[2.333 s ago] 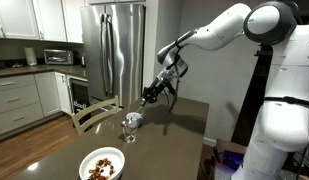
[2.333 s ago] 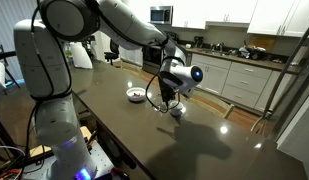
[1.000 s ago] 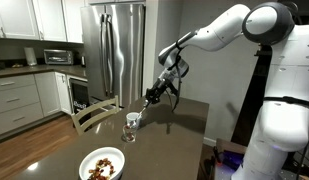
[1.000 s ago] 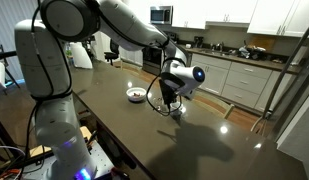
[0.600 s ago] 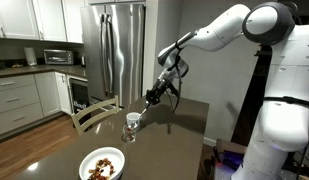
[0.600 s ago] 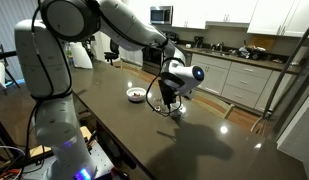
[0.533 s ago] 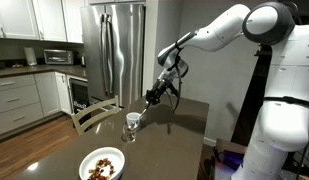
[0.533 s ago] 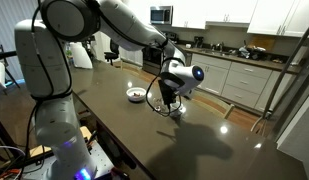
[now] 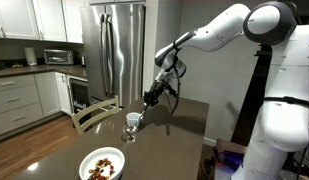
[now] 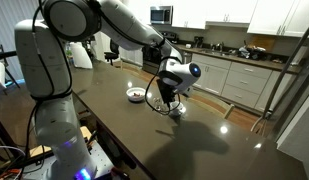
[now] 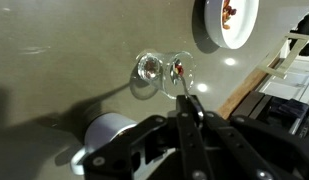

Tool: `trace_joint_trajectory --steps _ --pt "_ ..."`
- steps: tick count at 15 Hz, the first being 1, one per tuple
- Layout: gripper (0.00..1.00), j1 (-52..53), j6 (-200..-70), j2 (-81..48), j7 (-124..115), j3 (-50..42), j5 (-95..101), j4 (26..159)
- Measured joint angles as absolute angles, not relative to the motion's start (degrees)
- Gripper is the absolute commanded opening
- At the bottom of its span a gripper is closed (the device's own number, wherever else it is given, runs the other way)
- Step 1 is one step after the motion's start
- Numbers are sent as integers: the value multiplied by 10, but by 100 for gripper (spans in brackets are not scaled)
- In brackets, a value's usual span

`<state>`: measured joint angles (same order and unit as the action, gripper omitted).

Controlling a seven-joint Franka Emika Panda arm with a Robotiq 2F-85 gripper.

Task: Use the spoon to transfer one spoon of contents from the bowl to the glass cup

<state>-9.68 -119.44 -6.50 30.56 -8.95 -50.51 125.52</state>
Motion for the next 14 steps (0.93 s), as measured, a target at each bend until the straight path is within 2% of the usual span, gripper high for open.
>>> trace_joint_trajectory --steps 14 --pt "4 -83 -1245 -58 257 -68 -423 1252"
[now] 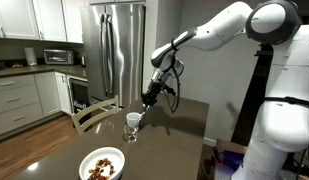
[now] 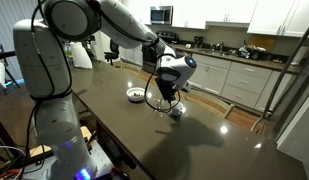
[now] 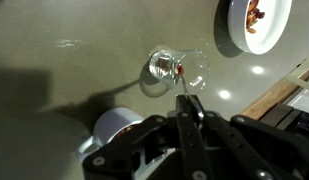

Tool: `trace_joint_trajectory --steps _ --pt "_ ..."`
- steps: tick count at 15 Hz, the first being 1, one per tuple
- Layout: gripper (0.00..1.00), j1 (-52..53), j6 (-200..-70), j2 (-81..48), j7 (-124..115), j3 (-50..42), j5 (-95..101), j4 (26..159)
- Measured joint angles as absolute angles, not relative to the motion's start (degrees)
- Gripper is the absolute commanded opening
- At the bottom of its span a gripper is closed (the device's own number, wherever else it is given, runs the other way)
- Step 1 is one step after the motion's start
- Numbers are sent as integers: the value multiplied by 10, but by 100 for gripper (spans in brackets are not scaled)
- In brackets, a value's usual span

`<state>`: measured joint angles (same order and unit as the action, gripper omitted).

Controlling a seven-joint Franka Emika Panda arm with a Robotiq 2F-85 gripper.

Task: Use the spoon to transfer one spoon of contents from the bowl to the glass cup

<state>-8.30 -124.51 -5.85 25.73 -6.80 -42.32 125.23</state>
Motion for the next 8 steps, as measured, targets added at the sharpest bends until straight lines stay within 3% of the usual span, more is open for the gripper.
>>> trace_joint_trajectory --steps 8 --pt "4 -67 -1257 -56 222 -54 -374 1246"
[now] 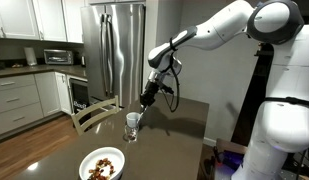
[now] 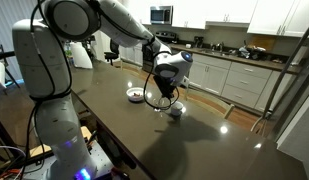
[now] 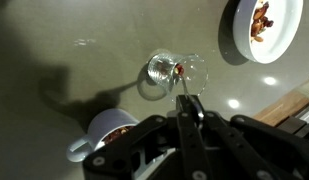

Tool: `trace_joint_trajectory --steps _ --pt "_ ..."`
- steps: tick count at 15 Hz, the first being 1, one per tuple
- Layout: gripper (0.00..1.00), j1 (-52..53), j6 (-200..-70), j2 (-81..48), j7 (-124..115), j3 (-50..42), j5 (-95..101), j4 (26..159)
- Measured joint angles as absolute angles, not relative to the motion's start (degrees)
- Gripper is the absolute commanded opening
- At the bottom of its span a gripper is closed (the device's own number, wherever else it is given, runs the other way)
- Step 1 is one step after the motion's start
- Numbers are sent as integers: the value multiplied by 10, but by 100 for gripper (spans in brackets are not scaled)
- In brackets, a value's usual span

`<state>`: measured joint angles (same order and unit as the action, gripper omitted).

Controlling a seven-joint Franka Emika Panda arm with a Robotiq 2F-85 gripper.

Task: Use the spoon to transfer one spoon of contents from the bowl to the glass cup

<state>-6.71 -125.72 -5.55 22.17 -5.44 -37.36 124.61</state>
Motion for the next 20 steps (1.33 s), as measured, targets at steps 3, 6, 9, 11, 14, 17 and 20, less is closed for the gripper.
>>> trace_joint_trajectory --steps 3,6,9,11,14,17,20 --pt "4 -59 -1265 -55 207 -49 -352 1244" --pt "4 -54 -1269 -55 186 -44 -327 1240" --pt "4 -50 -1270 -54 171 -42 -306 1236" --pt "4 -50 -1272 -53 163 -40 -295 1236" --pt "4 -50 -1273 -51 154 -38 -281 1236" --pt "4 -50 -1273 -47 151 -38 -272 1236" --pt "4 -50 -1274 -43 150 -38 -268 1236"
